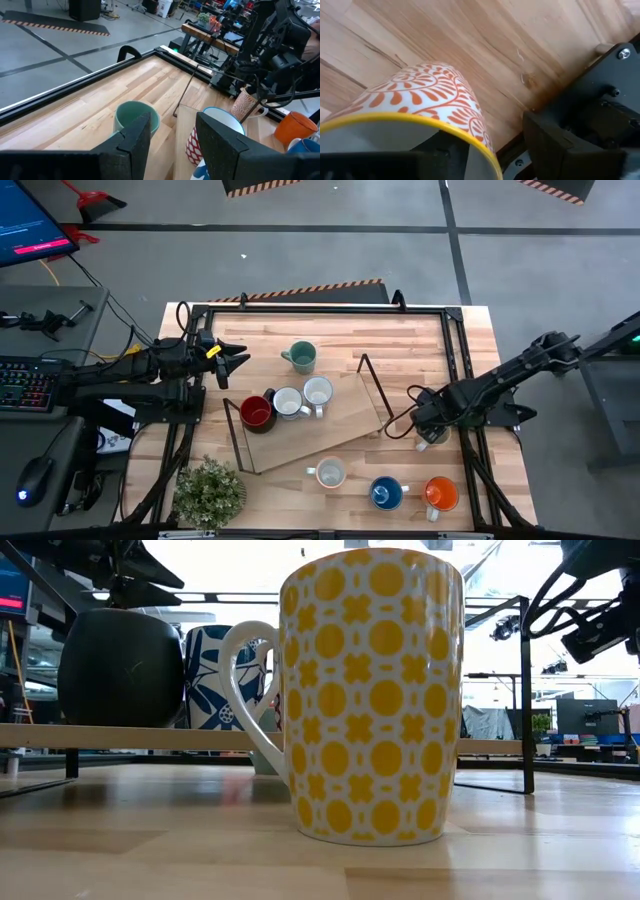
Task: Place coffee mugs
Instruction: Put the orange pattern mug on the shelf
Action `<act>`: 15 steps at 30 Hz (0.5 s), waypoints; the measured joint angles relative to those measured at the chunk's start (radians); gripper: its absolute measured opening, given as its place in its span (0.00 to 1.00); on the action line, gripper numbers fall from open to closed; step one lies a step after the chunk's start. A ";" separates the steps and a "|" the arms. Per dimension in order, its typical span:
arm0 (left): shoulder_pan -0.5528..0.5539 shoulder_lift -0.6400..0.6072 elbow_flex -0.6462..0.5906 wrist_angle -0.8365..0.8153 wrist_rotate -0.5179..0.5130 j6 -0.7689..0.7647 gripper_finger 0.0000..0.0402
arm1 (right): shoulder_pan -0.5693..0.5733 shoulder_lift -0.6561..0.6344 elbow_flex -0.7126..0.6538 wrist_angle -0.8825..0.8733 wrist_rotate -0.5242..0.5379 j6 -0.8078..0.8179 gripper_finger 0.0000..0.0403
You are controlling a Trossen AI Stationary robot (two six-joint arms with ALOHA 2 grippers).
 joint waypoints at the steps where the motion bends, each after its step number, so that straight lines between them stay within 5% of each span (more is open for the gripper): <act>1: 0.000 0.000 0.000 0.000 0.000 0.000 0.37 | 0.000 0.000 0.000 0.000 0.004 0.004 0.36; 9: 0.000 0.000 0.000 -0.019 0.000 0.000 0.37 | 0.000 -0.001 0.000 0.000 0.004 0.006 0.05; 15: 0.000 0.000 0.000 -0.047 0.000 -0.001 0.37 | 0.000 -0.003 0.011 0.004 0.001 0.000 0.01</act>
